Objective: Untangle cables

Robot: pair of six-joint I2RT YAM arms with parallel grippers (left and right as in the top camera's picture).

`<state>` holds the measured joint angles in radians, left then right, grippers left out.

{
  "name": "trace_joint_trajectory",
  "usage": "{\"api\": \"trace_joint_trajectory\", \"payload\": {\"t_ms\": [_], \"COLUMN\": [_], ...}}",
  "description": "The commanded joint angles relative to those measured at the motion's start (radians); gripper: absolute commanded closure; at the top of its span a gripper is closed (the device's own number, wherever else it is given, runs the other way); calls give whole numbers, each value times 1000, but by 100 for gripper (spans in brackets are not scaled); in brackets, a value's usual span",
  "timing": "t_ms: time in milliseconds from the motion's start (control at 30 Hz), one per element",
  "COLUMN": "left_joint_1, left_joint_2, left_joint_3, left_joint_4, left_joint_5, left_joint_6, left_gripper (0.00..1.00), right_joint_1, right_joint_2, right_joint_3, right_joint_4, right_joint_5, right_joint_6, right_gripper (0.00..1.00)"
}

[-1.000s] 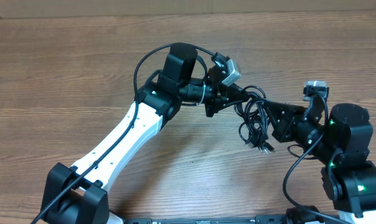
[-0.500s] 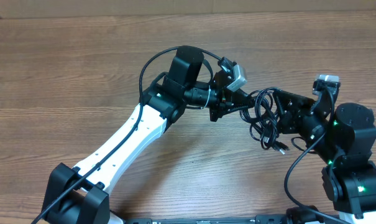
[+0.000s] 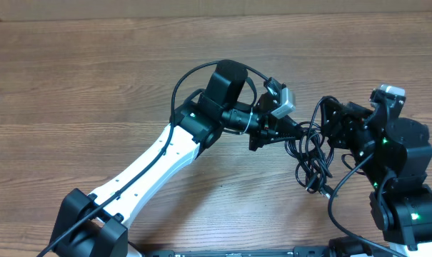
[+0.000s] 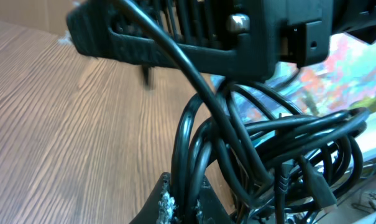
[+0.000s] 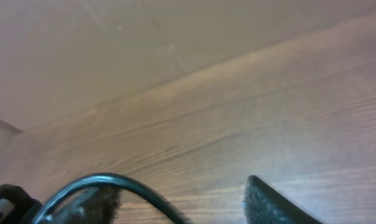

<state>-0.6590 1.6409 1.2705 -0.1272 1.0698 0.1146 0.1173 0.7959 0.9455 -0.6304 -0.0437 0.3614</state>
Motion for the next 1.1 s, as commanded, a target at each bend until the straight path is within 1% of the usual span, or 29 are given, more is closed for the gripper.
{"api": "trace_joint_trajectory", "payload": {"t_ms": [0, 67, 200, 233, 333, 400, 467, 567, 633, 800, 933, 1067], "left_joint_1": [-2, -1, -1, -1, 0, 0, 0, -1, -1, -1, -1, -1], "left_joint_2": [-20, -20, -20, -20, -20, -20, -20, -20, -20, -20, -20, -20], "left_joint_3": [11, 11, 11, 11, 11, 11, 11, 11, 11, 11, 11, 11], "left_joint_4": [-3, -6, -13, -16, -27, -25, -14, 14, 29, 35, 34, 35], "left_joint_5": [-48, -84, -197, -225, -352, -392, -412, -412, -412, -412, -398, -343], "left_joint_6": [19, 19, 19, 19, 16, 17, 30, 75, 85, 89, 87, 87], "left_gripper": [96, 96, 96, 96, 96, 96, 96, 96, 96, 96, 96, 96], "right_joint_1": [-6, -6, -6, -6, -6, -6, -6, -6, -6, -6, -6, -6], "right_joint_2": [-3, -4, -4, -4, -4, -4, -4, -4, -4, -4, -4, -4], "right_joint_3": [20, 20, 20, 20, 20, 20, 20, 20, 20, 20, 20, 20], "right_joint_4": [-42, -79, -154, -173, -353, -418, -484, -581, -620, -630, -570, -507], "right_joint_5": [53, 53, 39, 27, -3, -3, -11, -77, -109, -142, -210, -273], "right_joint_6": [1, 1, 2, 2, 2, 2, 3, 2, 2, 2, 1, -2], "right_gripper": [15, 9, 2, 2, 0, 0, 0, 0, 0, 0, 0, 0]}}
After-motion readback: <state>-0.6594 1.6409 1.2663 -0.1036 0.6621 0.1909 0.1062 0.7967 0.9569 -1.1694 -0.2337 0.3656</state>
